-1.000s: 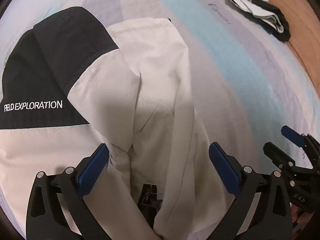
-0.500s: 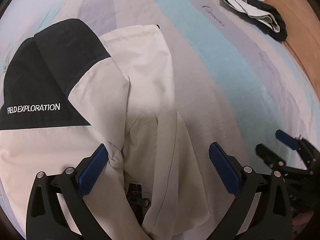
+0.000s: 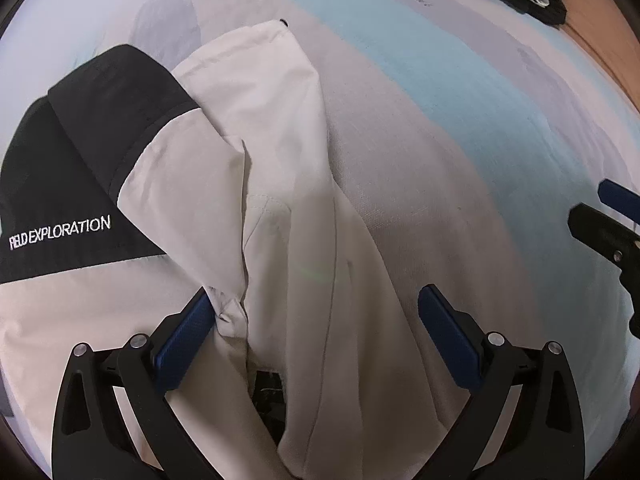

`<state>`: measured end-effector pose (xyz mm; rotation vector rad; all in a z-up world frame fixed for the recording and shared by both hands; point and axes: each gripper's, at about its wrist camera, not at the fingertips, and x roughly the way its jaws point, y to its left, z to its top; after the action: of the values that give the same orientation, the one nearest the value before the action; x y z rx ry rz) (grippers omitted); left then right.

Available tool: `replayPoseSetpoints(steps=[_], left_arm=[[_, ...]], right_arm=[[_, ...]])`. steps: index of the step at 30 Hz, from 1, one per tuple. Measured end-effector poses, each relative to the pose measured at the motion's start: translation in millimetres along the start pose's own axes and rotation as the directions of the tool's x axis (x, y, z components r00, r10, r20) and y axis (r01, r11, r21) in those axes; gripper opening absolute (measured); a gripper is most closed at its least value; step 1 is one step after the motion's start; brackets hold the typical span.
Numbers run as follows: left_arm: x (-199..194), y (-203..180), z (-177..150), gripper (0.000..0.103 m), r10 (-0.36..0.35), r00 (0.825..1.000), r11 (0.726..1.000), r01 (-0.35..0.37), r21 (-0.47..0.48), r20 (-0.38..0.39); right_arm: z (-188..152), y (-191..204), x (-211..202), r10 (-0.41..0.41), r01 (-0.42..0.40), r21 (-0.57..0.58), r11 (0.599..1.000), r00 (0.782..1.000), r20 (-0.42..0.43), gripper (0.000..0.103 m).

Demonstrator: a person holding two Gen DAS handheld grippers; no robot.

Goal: Fold large clothes
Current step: 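Open the left gripper and release the folded edge onto the jacket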

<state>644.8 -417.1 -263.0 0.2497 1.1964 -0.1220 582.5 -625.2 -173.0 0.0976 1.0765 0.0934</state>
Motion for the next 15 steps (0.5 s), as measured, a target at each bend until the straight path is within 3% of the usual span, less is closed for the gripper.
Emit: replayPoseSetpoints(steps=[9, 12, 15], left_arm=[[-50, 1, -4, 0.097, -0.129, 0.987, 0.991, 0.132, -0.022, 0.095], [-43, -18, -7, 0.097, -0.209, 0.977, 0.978, 0.209, 0.006, 0.051], [-28, -25, -12, 0.097, -0.200, 0.979, 0.980, 0.200, 0.000, 0.036]], right_arm=[[0, 4, -6, 0.018, -0.018, 0.001, 1.000, 1.000, 0.010, 0.075], [4, -4, -6, 0.013, -0.013, 0.018, 1.000, 1.000, 0.012, 0.075], [6, -12, -13, 0.004, -0.005, 0.019, 1.000, 1.000, 0.021, 0.075]])
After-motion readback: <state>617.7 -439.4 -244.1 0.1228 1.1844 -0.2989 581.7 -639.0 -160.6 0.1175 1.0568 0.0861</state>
